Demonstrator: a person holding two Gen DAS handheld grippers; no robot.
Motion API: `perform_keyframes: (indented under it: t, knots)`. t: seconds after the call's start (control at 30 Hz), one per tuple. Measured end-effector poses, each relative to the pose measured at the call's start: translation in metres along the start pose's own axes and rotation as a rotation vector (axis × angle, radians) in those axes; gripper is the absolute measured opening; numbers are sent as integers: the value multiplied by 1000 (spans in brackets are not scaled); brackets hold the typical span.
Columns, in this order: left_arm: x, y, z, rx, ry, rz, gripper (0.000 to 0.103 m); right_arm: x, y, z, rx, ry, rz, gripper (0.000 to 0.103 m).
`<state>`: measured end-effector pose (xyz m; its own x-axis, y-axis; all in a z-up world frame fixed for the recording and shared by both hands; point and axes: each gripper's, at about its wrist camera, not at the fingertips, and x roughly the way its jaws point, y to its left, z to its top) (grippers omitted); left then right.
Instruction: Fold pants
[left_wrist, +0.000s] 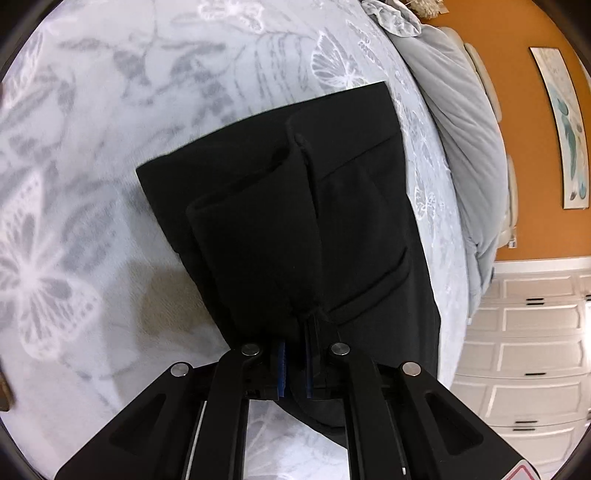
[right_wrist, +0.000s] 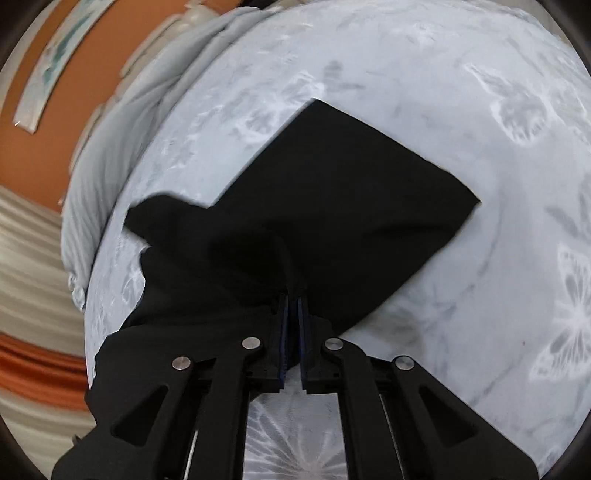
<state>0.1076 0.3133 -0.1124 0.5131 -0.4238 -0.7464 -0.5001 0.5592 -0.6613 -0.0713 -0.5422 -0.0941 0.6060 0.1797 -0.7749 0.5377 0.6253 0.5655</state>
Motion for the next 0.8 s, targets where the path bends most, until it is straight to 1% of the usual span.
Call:
perform_keyframes:
  t: [0.03,0.1,0.13,0.17,0.23,0.27,0.3,0.33,0.37,0.4,0.43,0.47,0.5,0.53,0.57,0.6,0.63,0.67,0.7,0.73,0.77,0.8]
  knots:
    - [0,-1,0,2,-5,6,6,-4,3,1,-4,-10,10,14]
    - [0,-2,-1,-1,-12,16,6,-8,5,2,6,-27,49,32]
    - [1,-3,-1,-4,-13,15,6,-8,7,4,21,-43,80,59]
    - [0,-4,0,-14,-14,12,6,-8,7,7,40,-59,103,74]
    - [0,-3,-1,-24,-17,7,7,-10,14,13,60,-111,131,74]
    - [0,-2,-1,-27,-18,7,7,-12,21,18,45,-137,141,78]
    - [-1,-2,-2,-28,-20,8,7,-11,27,21,20,-157,127,81]
    - [-1,-2,-3,-26,-21,10,7,-6,40,24,-10,-175,74,87]
    - [-1,-3,-3,-18,-22,16,7,1,46,26,-45,-185,-5,87]
    - [1,-6,-2,-14,-23,20,7,9,48,28,-62,-181,-40,87]
    - [2,-8,-2,-4,-25,27,7,24,49,29,-82,-151,-90,75]
    - [2,-9,-2,3,-26,33,7,38,48,31,-85,-112,-113,60]
    - [3,-11,-2,15,-28,42,7,47,47,31,-82,-90,-124,55]
    - [3,-13,-2,26,-31,50,6,50,48,33,-95,-128,-144,20]
    - [2,-17,-1,38,-38,55,6,50,50,37,-104,-123,-145,2]
    - [1,-19,-1,47,-47,54,5,46,51,41,-79,-124,-103,2]
    - [-1,-22,0,52,-61,45,5,27,52,48,-32,-189,-4,2]
    - [-4,-25,1,57,-79,27,5,0,59,53,-19,-280,95,2]
    - [-6,-27,2,64,-90,17,5,-30,66,56,-34,-371,189,2]
    - [-7,-28,2,74,-94,15,5,-66,74,57,-85,-472,257,2]
    - [-5,-28,2,86,-90,26,5,-82,72,54,-112,-518,251,2]
    - [-3,-27,2,89,-80,34,5,-87,64,52,-113,-534,234,2]
